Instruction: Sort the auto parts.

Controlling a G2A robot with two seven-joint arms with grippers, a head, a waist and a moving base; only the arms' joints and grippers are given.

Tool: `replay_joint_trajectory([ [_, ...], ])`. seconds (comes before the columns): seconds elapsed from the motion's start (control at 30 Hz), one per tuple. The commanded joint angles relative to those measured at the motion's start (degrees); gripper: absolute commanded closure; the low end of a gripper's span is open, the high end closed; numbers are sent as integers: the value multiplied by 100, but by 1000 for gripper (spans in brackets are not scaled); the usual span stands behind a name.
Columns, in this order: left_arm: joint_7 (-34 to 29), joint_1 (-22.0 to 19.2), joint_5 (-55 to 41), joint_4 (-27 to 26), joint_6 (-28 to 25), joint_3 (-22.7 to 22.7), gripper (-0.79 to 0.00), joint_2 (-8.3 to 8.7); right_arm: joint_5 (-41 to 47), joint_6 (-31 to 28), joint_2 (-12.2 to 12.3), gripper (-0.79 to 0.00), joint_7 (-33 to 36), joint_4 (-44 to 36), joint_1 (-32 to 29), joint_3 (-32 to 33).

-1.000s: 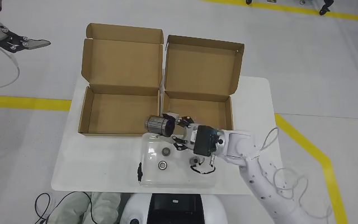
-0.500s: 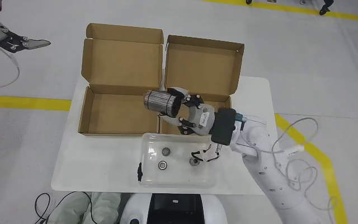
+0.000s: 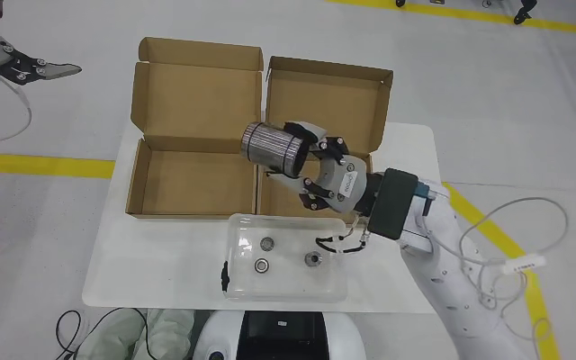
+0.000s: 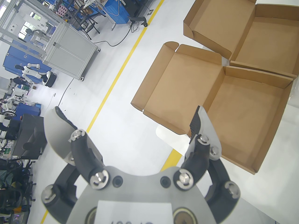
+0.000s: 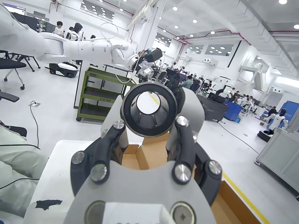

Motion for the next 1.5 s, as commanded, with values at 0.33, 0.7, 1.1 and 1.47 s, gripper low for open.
replay_joint_trajectory([
  [0.33,0,0,0,0,0,0,-785,0,-236,98,25,0,-118,-191,-372,-55],
  [0.7,0,0,0,0,0,0,-785,0,-335,120,103,0,-142,122,-866,177],
  [1.1,0,0,0,0,0,0,-785,0,-236,563,74,0,465,1174,-583,136],
  [1.47,0,0,0,0,0,0,-785,0,-215,995,64,0,1311,1636,-665,48],
])
